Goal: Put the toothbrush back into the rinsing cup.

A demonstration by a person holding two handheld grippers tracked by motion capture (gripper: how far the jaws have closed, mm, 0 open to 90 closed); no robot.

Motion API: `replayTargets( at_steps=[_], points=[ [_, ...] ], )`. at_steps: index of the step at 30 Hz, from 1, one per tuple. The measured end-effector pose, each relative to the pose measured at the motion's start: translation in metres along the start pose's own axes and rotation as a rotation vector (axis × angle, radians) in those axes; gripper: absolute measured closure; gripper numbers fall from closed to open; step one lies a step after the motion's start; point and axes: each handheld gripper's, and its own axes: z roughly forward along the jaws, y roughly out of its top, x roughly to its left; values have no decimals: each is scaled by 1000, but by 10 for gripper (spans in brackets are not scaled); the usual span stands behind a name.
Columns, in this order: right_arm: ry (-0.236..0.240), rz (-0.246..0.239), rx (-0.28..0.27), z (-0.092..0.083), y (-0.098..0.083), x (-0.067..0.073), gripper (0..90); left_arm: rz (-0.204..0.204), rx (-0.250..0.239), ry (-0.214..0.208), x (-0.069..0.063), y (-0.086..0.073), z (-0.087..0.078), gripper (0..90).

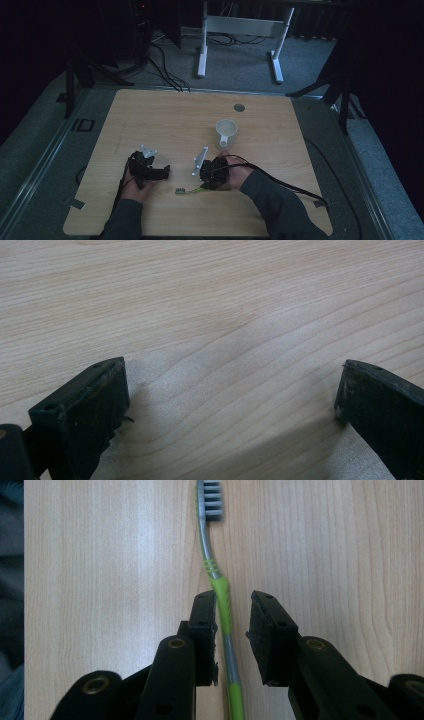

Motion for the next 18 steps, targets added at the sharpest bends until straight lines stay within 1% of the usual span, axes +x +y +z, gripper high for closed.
replayTargets(
  at_steps=[10,13,15,18],
  points=[
    [-1,-14,14,-2,0,0,718,-1,-1,0,0,0,0,18],
    [-11,-31,44,-2,3,2,716,0,0,0,0,0,0,18],
    [1,-46,39,-2,8,3,717,-1,-1,0,0,0,0,18],
    [13,-49,35,-1,10,3,716,0,0,0,0,0,0,18]
  ],
)
